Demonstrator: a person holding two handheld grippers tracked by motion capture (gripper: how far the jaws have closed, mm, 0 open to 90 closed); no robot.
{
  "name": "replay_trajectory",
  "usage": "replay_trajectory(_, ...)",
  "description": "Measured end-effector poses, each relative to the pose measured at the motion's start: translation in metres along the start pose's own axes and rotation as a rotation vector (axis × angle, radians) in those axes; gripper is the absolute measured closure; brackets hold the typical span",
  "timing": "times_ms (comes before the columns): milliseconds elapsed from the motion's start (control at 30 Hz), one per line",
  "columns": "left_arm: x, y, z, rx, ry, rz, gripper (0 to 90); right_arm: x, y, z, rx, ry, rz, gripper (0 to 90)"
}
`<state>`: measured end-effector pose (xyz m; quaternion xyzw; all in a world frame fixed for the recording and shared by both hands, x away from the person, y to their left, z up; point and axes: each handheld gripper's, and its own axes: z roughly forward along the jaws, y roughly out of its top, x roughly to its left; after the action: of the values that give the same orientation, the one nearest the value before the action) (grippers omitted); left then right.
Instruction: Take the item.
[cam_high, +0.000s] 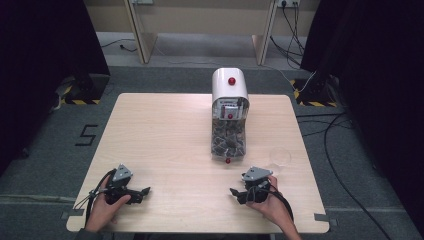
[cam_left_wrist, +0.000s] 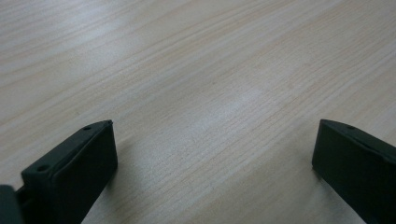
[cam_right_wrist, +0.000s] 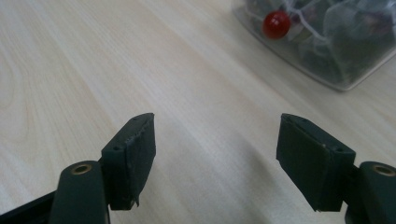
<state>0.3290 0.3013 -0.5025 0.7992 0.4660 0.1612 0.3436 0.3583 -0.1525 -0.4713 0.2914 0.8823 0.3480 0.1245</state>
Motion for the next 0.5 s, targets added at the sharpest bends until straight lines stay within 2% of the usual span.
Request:
replay_trajectory(133, 0.0, 0.0, 0.0, 0.0, 0.0, 0.0, 0.0, -0.0015, 0.0055, -0.0024, -0.022, -0.016, -0.002, 30.0)
replay_trajectory(500, 0.0, 0.0, 0.0, 0.0, 0.0, 0.0, 0.0, -0.0003, 0.0109, -0.0025, -0.035, -0.027, -0.01, 30.6)
